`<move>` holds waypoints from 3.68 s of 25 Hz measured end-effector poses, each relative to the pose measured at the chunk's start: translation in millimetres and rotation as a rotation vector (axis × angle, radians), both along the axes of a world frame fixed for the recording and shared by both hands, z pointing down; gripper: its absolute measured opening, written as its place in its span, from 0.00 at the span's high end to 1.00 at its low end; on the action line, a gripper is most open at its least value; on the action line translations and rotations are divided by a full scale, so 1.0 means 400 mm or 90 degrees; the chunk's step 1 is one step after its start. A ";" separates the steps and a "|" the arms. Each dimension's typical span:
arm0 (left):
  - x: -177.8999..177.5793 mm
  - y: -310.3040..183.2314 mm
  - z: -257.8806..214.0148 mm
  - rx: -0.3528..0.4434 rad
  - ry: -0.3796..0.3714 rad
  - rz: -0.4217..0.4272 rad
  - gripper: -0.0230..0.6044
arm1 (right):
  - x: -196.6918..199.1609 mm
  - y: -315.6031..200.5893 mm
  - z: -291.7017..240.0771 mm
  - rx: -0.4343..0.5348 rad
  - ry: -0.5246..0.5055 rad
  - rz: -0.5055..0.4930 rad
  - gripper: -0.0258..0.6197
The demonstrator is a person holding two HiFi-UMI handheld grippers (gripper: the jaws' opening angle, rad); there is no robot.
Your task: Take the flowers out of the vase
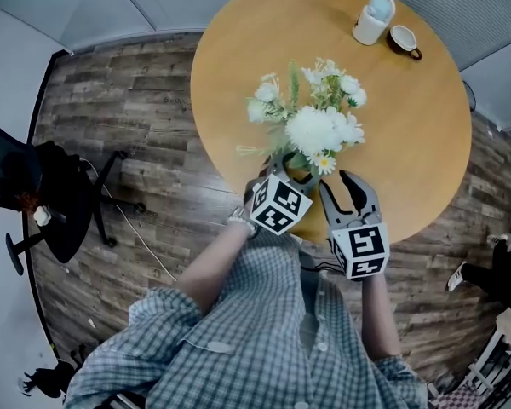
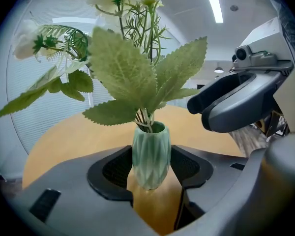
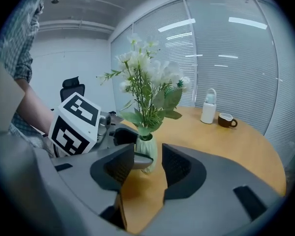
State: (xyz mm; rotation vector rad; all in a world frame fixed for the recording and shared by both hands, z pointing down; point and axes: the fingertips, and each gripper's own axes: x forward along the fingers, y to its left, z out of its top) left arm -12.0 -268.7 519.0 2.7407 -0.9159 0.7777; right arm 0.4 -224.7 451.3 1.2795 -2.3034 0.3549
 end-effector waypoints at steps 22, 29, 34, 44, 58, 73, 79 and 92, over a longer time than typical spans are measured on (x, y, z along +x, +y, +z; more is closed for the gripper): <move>0.018 0.006 0.000 0.011 -0.010 0.002 0.56 | -0.054 -0.126 -0.027 0.070 -0.074 -0.017 0.86; 0.008 0.004 0.002 0.017 -0.007 0.002 0.56 | -0.057 -0.129 -0.045 0.090 -0.138 0.015 0.90; 0.016 0.003 0.001 0.020 -0.010 0.003 0.56 | -0.042 -0.144 -0.088 0.115 -0.160 0.030 0.91; 0.008 0.000 0.003 0.020 -0.013 -0.002 0.56 | -0.059 -0.154 -0.205 0.190 -0.159 0.021 0.91; 0.016 -0.002 0.006 0.018 -0.014 -0.006 0.56 | 0.097 -0.180 -0.329 0.213 -0.249 0.138 0.91; 0.016 -0.005 0.002 0.017 -0.014 -0.006 0.56 | 0.212 -0.125 -0.142 0.073 -0.209 0.242 0.91; 0.006 -0.002 0.007 0.016 -0.012 -0.008 0.56 | 0.203 -0.090 -0.002 -0.039 -0.217 0.281 0.91; 0.006 -0.002 0.006 0.018 -0.005 -0.005 0.56 | 0.203 -0.053 0.229 -0.178 -0.193 0.317 0.91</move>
